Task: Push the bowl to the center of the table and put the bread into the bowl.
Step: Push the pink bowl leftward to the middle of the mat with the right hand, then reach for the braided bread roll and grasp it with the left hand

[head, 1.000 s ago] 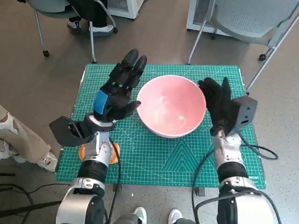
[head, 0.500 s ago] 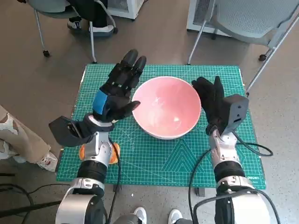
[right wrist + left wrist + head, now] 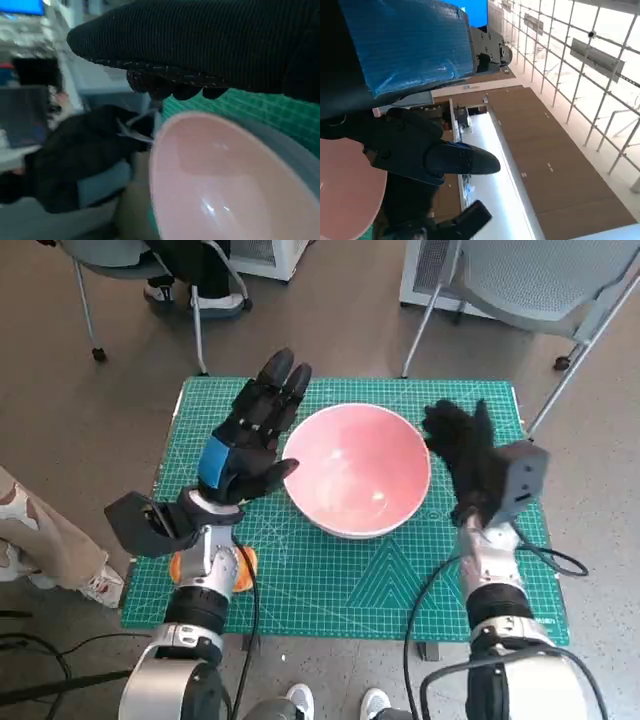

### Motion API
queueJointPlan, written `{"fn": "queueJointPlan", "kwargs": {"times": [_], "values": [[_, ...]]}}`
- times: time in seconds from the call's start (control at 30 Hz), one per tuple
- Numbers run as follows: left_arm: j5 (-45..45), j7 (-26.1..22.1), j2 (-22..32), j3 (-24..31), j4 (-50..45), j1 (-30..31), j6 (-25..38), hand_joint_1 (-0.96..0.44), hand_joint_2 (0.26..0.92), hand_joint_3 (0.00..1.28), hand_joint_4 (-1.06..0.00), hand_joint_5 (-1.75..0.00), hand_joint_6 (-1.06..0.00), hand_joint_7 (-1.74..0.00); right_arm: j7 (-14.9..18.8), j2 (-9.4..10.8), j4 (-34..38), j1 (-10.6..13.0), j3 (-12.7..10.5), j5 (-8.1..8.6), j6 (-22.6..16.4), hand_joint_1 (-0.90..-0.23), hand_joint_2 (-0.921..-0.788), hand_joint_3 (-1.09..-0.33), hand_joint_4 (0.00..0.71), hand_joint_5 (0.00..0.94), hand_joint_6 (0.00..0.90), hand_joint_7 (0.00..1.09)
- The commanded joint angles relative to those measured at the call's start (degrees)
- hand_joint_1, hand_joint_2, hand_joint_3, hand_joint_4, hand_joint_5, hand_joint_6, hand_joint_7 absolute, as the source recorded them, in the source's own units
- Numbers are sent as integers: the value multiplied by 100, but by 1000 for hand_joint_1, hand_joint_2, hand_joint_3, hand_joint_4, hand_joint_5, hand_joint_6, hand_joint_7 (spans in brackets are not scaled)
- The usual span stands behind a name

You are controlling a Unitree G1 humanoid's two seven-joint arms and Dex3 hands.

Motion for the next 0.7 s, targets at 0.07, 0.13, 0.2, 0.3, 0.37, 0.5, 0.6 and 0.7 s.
{"fn": "queueJointPlan", "kwargs": {"times": [0.07, 0.13, 0.2, 0.3, 0.37, 0.5, 0.6, 0.7], "values": [[-13, 7, 54, 20, -120, 94, 18, -491, 921, 234, -14, 0, -152, 0, 352, 38, -498, 180, 31, 121, -889, -609, -921, -810, 223, 1, 216, 163], [-21, 18, 55, 23, -135, 91, 30, -491, 921, 234, -14, 0, -152, 0, 610, 113, -750, 272, 54, 237, -1208, -614, -921, -819, 217, 1, 213, 163], [-26, 32, 53, 24, -145, 81, 45, -494, 921, 234, -14, 0, -152, 0, 914, 187, -1017, 369, 77, 389, -1441, -628, -921, -825, 207, 0, 207, 162], [-15, 68, 45, 11, -172, 63, 73, -498, 921, 234, -14, 0, -152, 0, 1484, 340, -1591, 573, 166, 716, -1700, -640, -921, -818, 202, 1, 205, 166], [-2, 89, 38, 1, -185, 54, 77, -502, 921, 234, -15, 0, -152, 0, 1725, 412, -1881, 684, 234, 863, -1765, -646, -921, -807, 203, 2, 205, 172], [44, 144, 12, -38, -193, 26, 71, -509, 921, 235, -20, -3, -151, 0, 2046, 497, -2373, 894, 389, 1035, -1794, -649, -921, -793, 210, 6, 208, 185], [58, 160, 7, -67, -206, 17, 73, -515, 921, 235, -20, -3, -151, 0, 2132, 497, -2559, 970, 459, 1086, -1763, -648, -921, -789, 212, 7, 208, 192], [62, 138, 29, -90, -220, 3, 78, -517, 921, 236, -20, -2, -151, 0, 2116, 503, -2679, 1016, 504, 1075, -1750, -647, -921, -788, 212, 7, 210, 198]]}}
